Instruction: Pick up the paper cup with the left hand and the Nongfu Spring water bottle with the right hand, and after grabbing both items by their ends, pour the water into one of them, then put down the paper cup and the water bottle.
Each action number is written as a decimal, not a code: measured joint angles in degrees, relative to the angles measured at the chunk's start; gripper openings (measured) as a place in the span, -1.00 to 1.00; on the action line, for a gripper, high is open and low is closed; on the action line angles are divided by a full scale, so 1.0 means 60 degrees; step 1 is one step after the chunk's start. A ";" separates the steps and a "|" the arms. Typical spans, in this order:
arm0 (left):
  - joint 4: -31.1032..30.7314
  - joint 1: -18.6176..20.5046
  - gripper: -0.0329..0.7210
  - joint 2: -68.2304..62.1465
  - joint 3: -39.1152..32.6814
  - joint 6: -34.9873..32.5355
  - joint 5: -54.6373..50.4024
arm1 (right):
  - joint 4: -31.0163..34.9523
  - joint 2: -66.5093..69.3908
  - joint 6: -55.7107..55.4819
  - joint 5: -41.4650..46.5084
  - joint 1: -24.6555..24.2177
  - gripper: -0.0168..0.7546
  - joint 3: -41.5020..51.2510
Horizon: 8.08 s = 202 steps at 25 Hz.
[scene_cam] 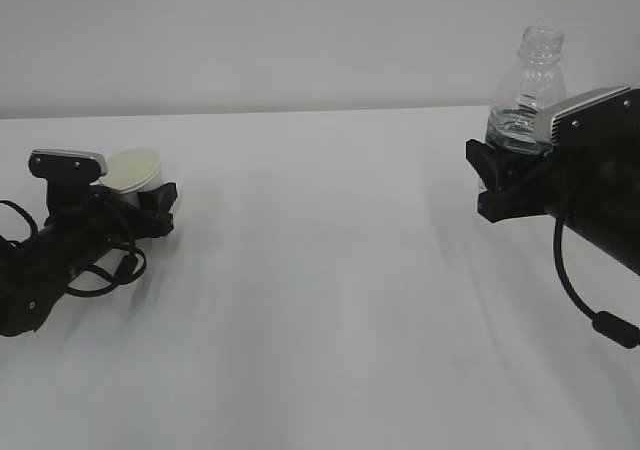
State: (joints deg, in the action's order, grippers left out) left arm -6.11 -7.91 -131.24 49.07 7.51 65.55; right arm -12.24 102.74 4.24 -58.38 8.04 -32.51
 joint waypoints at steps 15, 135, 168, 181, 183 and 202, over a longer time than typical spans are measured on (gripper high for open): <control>-0.0779 0.0000 0.39 0.0000 0.0000 0.0000 0.0000 | 0.0000 0.0000 -0.0017 0.0019 0.0000 0.25 0.0000; -0.7735 -0.4104 0.32 0.2689 -0.1326 0.1681 0.0000 | -0.5046 0.0000 -0.0017 -0.0541 0.0000 0.25 0.0000; -0.7806 -0.4575 0.32 0.2689 -0.1326 0.1660 0.0000 | -0.5758 0.0334 0.0055 -0.0536 0.0004 0.25 -0.0811; -0.7843 -0.4575 0.32 0.2689 -0.1326 0.1660 0.0000 | -0.5778 0.0334 0.2016 -0.0590 0.0004 0.25 -0.0811; -0.7843 -0.4575 0.32 0.2689 -0.1326 0.1660 0.0000 | -0.5778 0.0334 0.2380 -0.0590 0.0004 0.25 -0.0811; -0.7354 -0.4575 0.32 0.2689 -0.1326 0.1236 0.0000 | -0.5423 0.0334 0.4913 -0.0884 0.0004 0.25 -0.0811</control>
State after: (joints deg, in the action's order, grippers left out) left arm -50.23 -35.36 -115.10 41.11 14.92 65.55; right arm -44.78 104.75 33.72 -63.68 8.07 -37.38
